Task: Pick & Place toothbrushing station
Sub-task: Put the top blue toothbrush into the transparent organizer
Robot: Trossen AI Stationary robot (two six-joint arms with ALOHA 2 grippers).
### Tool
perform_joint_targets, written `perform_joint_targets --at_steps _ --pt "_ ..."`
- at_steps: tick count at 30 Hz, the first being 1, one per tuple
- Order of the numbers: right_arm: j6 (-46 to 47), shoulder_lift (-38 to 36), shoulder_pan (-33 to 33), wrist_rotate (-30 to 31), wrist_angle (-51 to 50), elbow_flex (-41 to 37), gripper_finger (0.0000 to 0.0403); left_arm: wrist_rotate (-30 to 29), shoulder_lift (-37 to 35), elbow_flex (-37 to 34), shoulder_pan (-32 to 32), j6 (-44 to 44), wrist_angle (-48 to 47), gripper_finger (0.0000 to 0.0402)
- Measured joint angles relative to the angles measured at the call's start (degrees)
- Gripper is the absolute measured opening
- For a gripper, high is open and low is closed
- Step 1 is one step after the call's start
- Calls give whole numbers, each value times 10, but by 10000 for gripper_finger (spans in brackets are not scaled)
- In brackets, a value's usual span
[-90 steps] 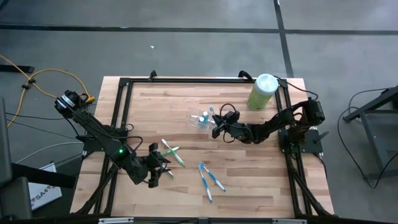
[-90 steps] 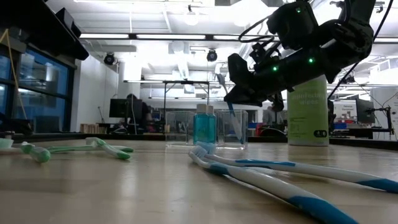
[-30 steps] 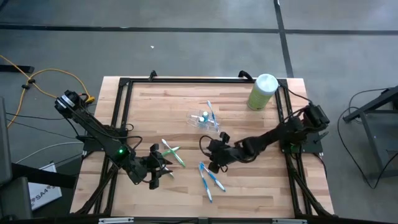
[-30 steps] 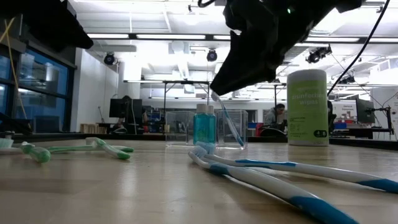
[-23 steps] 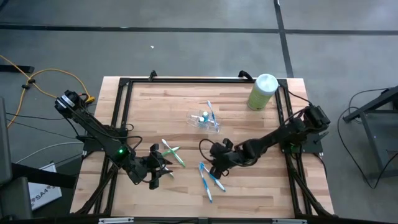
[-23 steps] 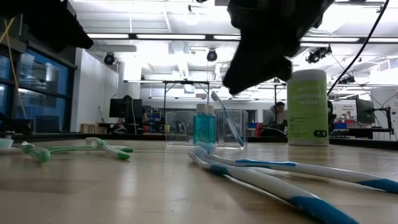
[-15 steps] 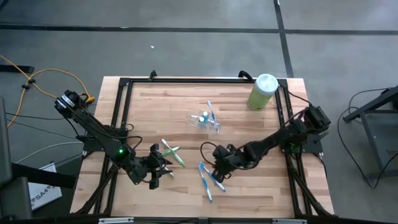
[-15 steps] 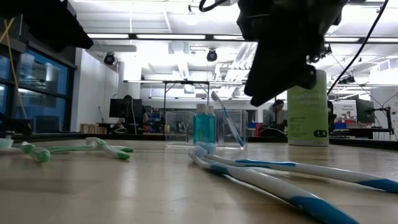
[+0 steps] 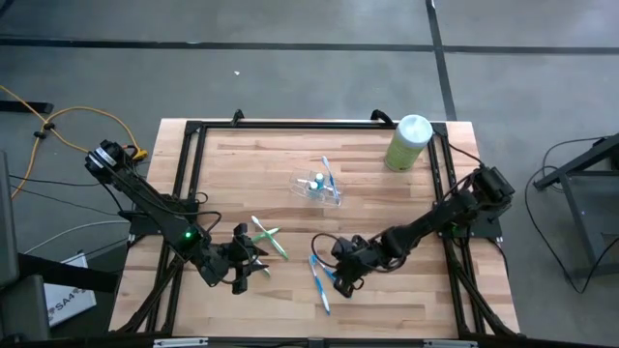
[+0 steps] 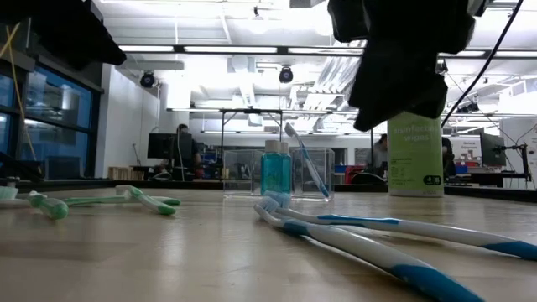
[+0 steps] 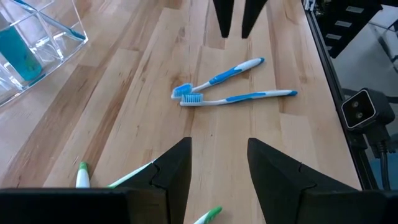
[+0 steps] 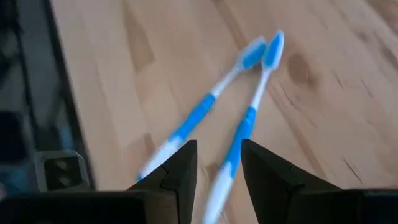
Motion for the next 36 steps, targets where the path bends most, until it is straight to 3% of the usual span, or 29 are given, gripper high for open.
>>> perform_joint_targets --at_steps 21,36 --pt "-64 61 0 27 -8 0 116 4 0 0 39 0 15 152" --pt "-84 108 5 18 59 1 116 5 0 0 38 0 19 152"
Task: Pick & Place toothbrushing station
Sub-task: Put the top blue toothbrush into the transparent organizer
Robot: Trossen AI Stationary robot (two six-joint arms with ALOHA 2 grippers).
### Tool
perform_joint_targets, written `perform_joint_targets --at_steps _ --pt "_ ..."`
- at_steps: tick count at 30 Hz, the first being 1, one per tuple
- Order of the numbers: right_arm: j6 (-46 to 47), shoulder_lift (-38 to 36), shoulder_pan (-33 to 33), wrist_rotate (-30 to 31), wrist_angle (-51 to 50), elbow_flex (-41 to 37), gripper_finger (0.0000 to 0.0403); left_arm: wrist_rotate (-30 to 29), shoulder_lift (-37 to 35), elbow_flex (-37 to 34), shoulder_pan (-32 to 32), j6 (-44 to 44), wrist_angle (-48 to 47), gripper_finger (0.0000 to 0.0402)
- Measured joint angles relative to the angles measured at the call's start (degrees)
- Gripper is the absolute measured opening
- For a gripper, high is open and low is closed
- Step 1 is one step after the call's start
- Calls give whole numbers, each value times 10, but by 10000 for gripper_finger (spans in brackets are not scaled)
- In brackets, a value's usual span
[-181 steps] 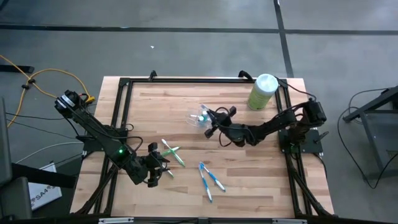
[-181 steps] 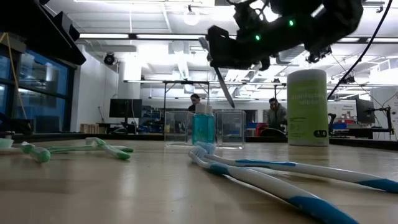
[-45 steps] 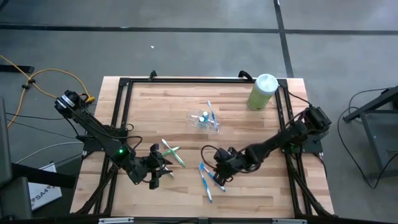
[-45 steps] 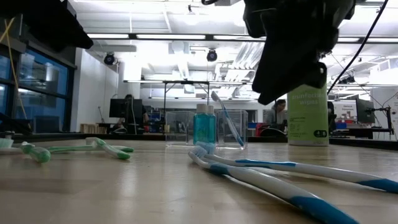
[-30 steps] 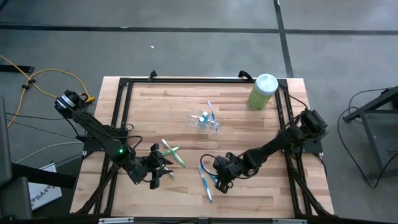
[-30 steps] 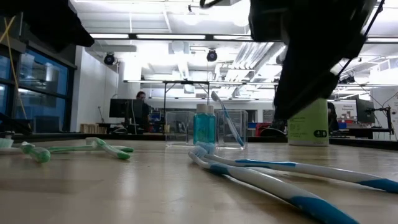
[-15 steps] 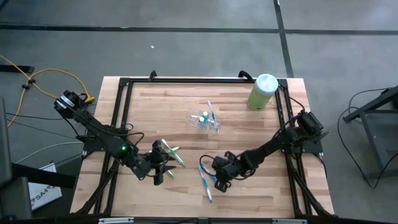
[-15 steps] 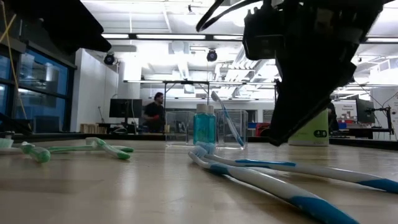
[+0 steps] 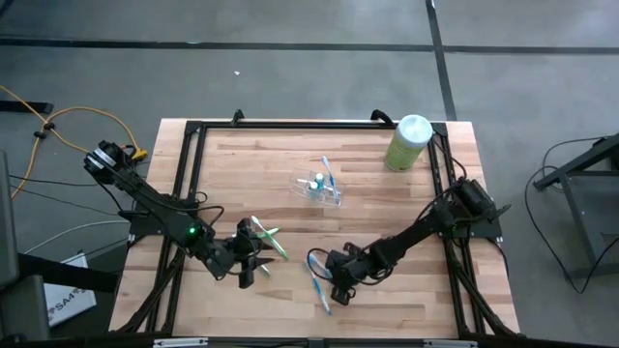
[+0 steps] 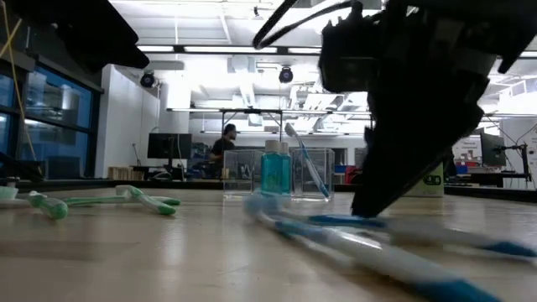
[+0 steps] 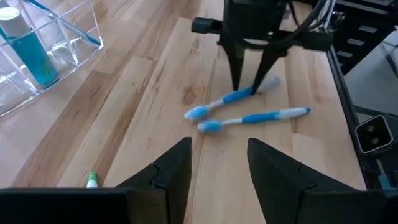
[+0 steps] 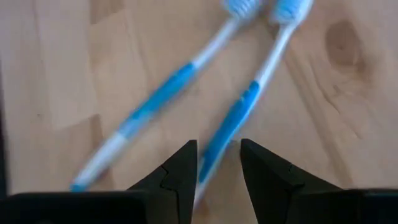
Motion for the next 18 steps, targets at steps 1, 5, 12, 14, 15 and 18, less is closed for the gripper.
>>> perform_joint_targets --at_steps 1,5,12,14,15,18 --pt "0 0 1 -3 1 0 116 0 0 0 0 0 1 152" --pt "0 9 1 -1 12 0 116 0 0 0 0 0 2 152" --pt "0 10 1 9 11 0 116 0 0 0 0 0 2 152" --pt "0 10 1 11 9 0 116 0 0 0 0 0 2 152" --pt "0 10 1 14 8 0 116 0 0 0 0 0 2 152" --pt "1 11 1 21 7 0 116 0 0 0 0 0 2 152"
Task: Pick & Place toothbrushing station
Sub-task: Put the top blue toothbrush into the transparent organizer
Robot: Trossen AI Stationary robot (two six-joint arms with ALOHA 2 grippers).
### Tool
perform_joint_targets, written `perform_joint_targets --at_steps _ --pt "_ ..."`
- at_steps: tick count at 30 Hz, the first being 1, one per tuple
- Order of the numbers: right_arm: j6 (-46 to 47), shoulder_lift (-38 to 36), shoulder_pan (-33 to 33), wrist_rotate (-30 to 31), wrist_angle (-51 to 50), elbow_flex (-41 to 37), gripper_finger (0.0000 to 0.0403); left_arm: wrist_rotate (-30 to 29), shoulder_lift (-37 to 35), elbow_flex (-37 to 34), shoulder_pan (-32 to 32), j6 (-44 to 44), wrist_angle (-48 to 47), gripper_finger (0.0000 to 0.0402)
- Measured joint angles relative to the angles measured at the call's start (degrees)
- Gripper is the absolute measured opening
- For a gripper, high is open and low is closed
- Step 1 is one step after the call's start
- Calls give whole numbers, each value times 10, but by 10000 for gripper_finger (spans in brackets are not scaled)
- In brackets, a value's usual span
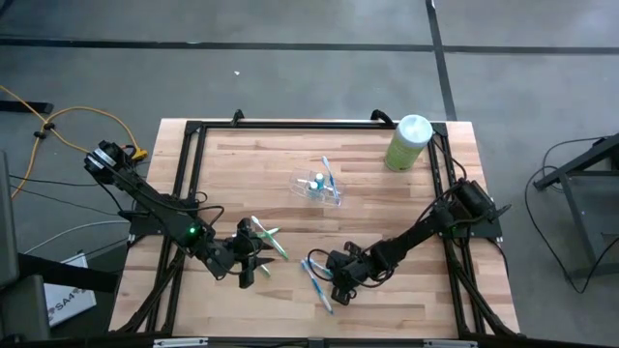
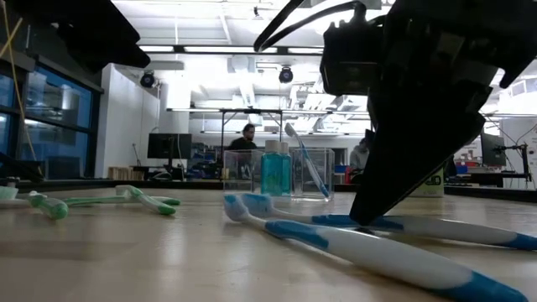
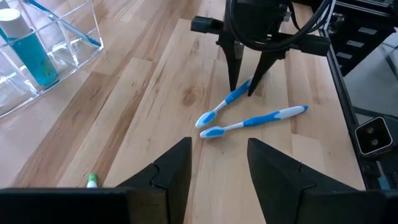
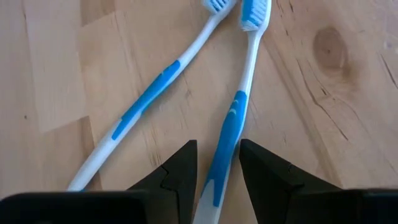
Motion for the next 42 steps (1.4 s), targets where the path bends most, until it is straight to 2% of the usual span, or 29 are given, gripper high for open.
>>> perform_joint_targets --at_steps 11,25,31,38,42 --pt "7 26 0 -4 4 1 112 0 0 0 0 0 1 152" --pt "-2 33 -1 5 15 0 18 0 0 0 0 0 2 152" --pt "-12 33 -1 8 25 -1 12 0 0 0 0 0 2 152" --pt "-31 36 0 50 70 -2 7 0 0 0 0 0 2 152" --pt "-46 39 0 109 102 -2 6 0 0 0 0 0 2 152"
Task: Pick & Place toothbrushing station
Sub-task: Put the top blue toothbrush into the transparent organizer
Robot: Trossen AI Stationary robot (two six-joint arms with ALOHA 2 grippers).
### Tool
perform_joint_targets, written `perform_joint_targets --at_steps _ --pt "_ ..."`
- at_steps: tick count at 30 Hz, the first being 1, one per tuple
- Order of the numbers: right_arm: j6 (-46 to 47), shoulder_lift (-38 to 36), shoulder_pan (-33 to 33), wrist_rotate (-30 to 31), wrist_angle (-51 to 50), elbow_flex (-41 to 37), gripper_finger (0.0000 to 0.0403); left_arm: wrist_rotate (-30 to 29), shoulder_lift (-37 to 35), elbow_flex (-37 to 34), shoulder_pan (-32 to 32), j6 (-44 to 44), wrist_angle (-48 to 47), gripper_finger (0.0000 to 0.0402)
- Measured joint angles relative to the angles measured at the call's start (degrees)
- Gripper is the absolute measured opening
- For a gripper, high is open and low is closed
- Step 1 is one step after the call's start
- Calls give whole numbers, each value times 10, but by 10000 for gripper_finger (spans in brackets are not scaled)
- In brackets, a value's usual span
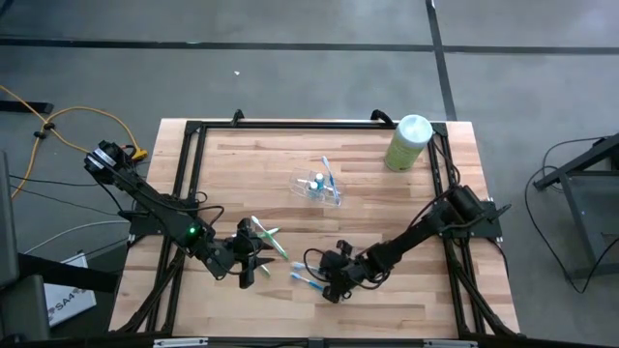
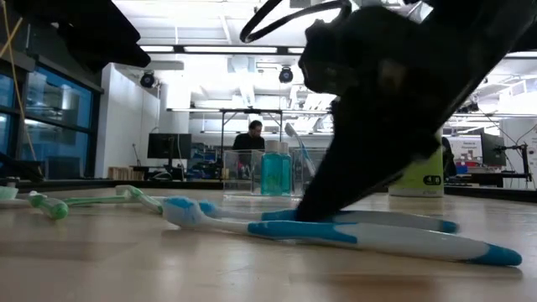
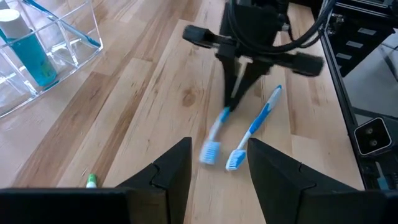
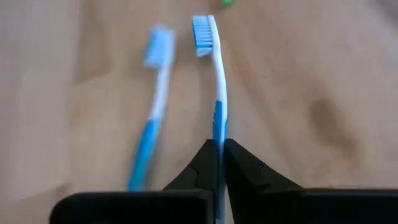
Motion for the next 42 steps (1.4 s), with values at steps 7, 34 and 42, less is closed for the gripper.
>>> perform_joint_targets --at_steps 7,34,42 --pt "-15 2 -2 136 26 -2 5 0 0 0 0 0 0 152" --pt "-108 -23 -53 406 78 0 4 3 0 0 -3 0 -7 152" --pt "-189 -86 -80 505 79 -6 4 5 0 0 -12 0 -17 152"
